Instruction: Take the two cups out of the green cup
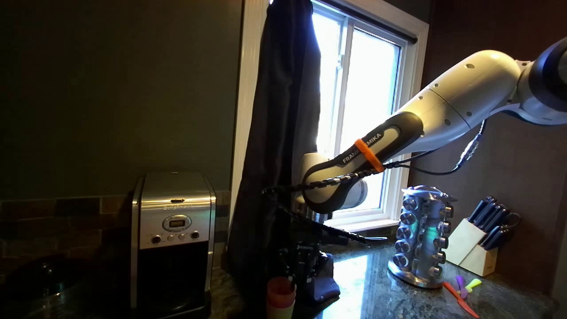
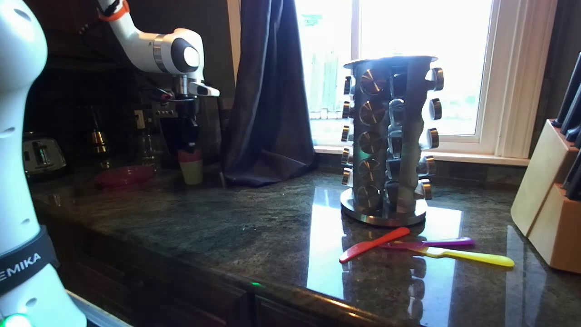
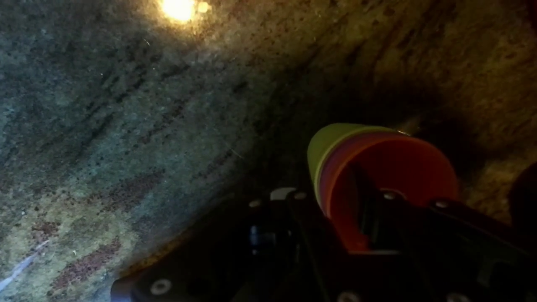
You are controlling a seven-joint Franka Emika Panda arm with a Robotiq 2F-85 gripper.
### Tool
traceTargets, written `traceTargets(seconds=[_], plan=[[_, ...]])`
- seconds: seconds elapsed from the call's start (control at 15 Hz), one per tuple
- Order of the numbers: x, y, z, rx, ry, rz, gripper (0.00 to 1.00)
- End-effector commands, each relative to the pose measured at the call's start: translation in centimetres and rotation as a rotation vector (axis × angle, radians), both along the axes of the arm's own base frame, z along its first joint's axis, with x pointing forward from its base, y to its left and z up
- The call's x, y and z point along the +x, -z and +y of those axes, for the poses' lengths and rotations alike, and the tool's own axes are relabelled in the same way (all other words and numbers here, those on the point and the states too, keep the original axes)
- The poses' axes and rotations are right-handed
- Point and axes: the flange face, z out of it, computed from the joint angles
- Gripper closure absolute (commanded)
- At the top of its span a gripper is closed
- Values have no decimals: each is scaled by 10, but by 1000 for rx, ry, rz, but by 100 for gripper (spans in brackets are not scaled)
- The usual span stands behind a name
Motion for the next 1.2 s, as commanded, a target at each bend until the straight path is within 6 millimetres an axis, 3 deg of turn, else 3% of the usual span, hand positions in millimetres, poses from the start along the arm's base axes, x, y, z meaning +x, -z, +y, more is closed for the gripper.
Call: traceTargets(seconds=[0.0,0.07,0.33,0.47,0.6,0.67,0.8,0.87,1.13], plan=[[5,7,3,11,20,-13,75],[6,8,3,12,22,-17,77],[9,12,5,15,25,-26,68],[10,14,6,16,25,-32,68],[10,15,6,16,26,-35,77],[10,15,6,10,28,-36,95],[8,12,7,8,29,-40,95],[7,9,8,11,31,-45,100],[-1,-14,18,11,59,-46,99]])
